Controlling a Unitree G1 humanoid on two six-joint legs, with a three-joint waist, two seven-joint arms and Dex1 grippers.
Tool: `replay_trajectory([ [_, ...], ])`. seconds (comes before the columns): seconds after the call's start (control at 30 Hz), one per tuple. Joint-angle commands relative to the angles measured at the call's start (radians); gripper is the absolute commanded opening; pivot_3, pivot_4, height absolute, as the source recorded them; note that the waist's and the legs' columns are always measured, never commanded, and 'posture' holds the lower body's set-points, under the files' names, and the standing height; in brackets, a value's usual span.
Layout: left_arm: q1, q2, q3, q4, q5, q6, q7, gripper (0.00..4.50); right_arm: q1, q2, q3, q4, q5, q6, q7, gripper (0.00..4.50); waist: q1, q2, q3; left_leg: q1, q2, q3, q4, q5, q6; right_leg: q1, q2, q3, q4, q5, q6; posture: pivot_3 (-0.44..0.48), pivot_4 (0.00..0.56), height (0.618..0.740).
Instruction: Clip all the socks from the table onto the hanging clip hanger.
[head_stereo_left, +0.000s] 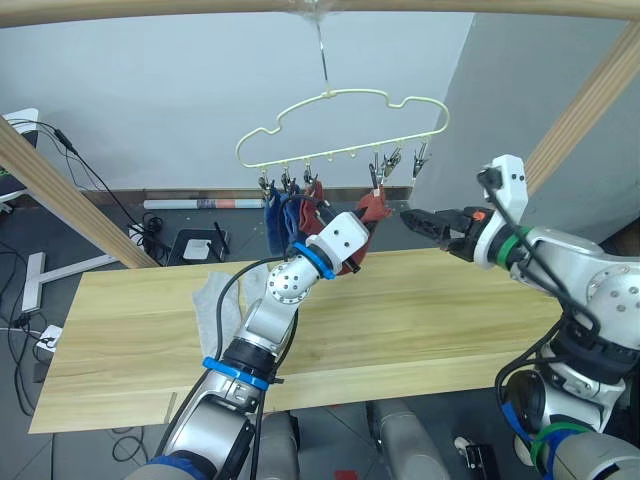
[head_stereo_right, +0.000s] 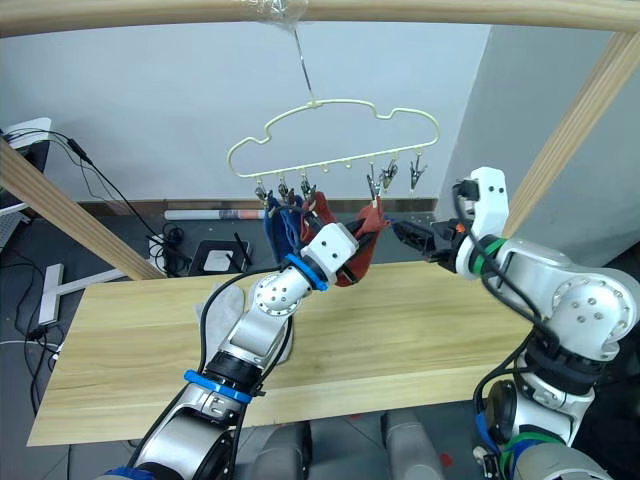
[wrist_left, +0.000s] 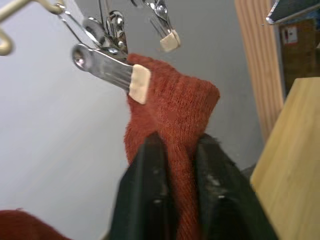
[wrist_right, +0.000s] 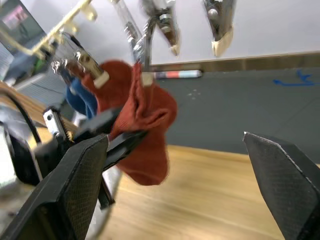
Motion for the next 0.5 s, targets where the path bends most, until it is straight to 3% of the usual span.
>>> replay_trajectory([
  [0.03, 0.017, -0.001, 0.04, -0.049, -0.065, 0.051, -0.021, 2.17, 0.075, -0.053, 0.129, -0.106, -0.088, -0.17, 0.047, 4.5, -0.003, 0.0, 0.0, 0.0, 0.0, 0.0, 0.0, 0.0, 0.0, 0.0, 0.0, 0.0, -0.001, 0.0, 0.001, -0.127, 0.253, 0.74],
  [0.3, 0.134, 0.128, 0.146, -0.218, -0.269, 0.196, -0.205, 4.48, 0.218, -0.058, 0.371, -0.089, -0.388, -0.545, 0.033, 4.5, -0.006, 0.001, 0.001, 0.001, 0.001, 0.001, -0.001, 0.0, 0.0, -0.001, 0.001, 0.001, 0.0, 0.0, 0.0, -0.102, 0.266, 0.74],
  [0.43, 0.176, 0.201, 0.167, -0.337, -0.354, 0.252, -0.305, 4.48, 0.228, -0.029, 0.437, -0.047, -0.507, -0.686, 0.021, 4.5, 0.0, 0.001, 0.001, 0.0, 0.001, 0.001, 0.0, 0.0, 0.0, 0.0, 0.0, 0.001, -0.001, 0.0, 0.001, -0.081, 0.27, 0.74],
  [0.5, 0.202, 0.248, 0.187, -0.4, -0.38, 0.282, -0.339, 4.5, 0.226, -0.025, 0.468, -0.03, -0.57, -0.756, 0.021, 4.13, 0.003, 0.001, 0.001, 0.0, 0.001, 0.001, 0.0, 0.0, 0.0, 0.0, 0.0, 0.001, -0.001, 0.0, 0.001, -0.069, 0.27, 0.74],
])
